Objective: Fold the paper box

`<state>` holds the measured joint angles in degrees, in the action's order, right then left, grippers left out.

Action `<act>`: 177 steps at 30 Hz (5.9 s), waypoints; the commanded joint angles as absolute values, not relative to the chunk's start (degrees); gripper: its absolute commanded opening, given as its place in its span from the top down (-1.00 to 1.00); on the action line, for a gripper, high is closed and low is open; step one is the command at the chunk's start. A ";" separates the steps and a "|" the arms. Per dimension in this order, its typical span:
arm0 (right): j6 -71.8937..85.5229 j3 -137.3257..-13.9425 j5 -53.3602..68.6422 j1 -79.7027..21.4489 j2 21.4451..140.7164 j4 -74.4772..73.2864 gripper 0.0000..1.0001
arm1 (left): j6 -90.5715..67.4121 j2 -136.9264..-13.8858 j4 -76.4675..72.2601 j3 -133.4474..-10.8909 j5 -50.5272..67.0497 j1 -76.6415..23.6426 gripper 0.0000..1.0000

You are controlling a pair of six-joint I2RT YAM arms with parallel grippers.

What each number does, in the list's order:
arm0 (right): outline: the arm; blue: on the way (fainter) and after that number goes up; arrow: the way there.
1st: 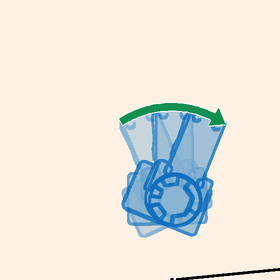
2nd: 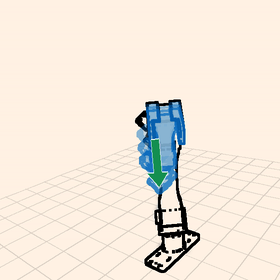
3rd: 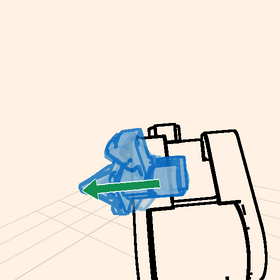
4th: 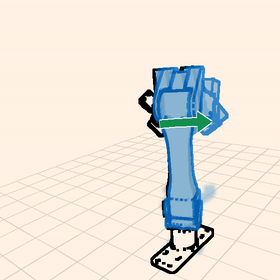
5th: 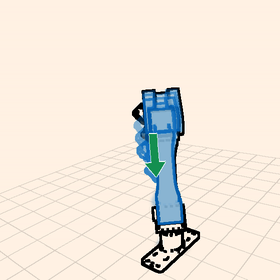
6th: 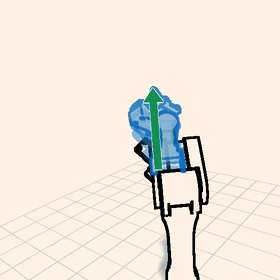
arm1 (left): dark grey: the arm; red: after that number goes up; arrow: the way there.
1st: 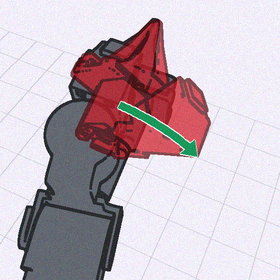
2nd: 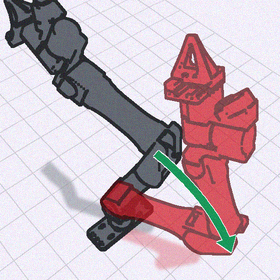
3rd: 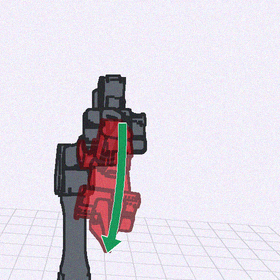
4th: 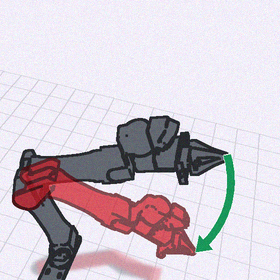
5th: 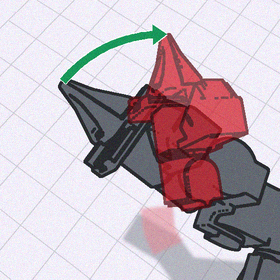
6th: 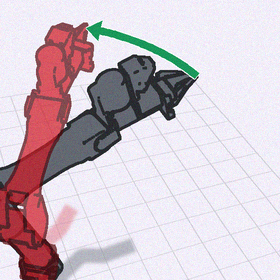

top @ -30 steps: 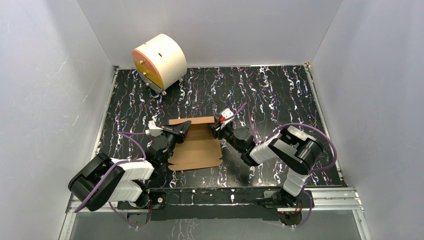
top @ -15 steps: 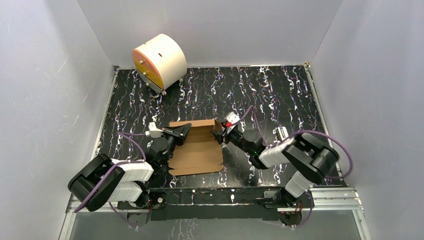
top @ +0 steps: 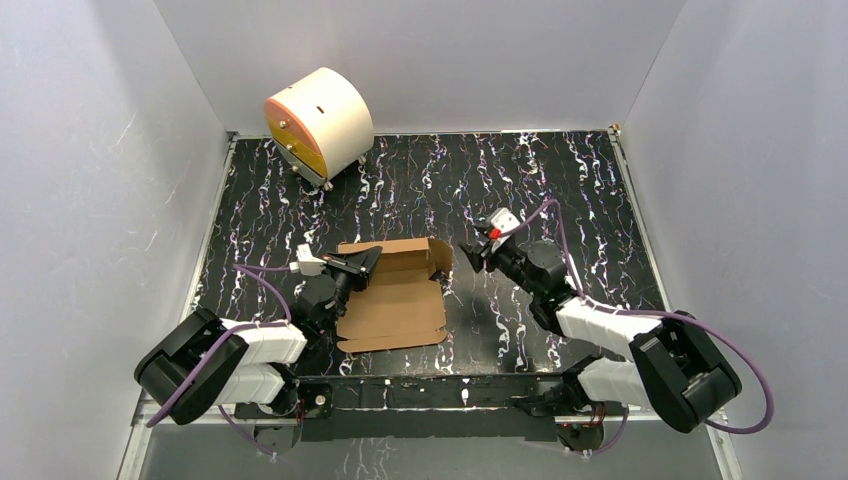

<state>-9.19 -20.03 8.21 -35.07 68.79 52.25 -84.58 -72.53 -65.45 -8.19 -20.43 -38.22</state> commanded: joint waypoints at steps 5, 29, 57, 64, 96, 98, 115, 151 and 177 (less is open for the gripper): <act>-10.46 -23.75 14.67 -28.68 78.22 51.85 -0.12 | -81.44 -70.99 -62.69 -7.67 -22.47 -38.45 0.94; -10.28 -27.86 42.72 -29.12 90.72 59.44 0.03 | -83.46 -72.76 -62.49 -8.79 -20.60 -38.49 0.94; -13.58 -32.27 39.03 -32.49 97.71 65.05 0.17 | -83.91 -75.19 -62.44 -10.63 -16.72 -38.58 0.94; -18.67 -33.17 36.46 -34.46 97.65 62.62 0.17 | -84.26 -75.80 -62.43 -11.40 -15.63 -38.57 0.94; -19.54 -39.61 26.73 -37.45 100.74 63.06 0.26 | -89.80 -75.82 -62.51 -12.21 -9.26 -38.56 0.94; -17.85 -39.69 26.48 -37.47 101.40 64.77 0.29 | -90.08 -76.17 -62.64 -12.26 -8.91 -38.58 0.94; -14.43 -40.12 22.54 -38.26 102.64 66.84 0.69 | -90.63 -74.74 -63.30 -10.42 -8.72 -38.52 0.72; -15.21 -41.37 24.23 -38.18 99.41 53.28 0.74 | -29.16 -60.46 21.28 -58.81 -12.44 -37.07 -0.25; -13.18 -42.25 25.52 -38.30 101.72 53.82 0.69 | -29.70 -88.63 12.72 -64.86 27.26 -21.72 -0.16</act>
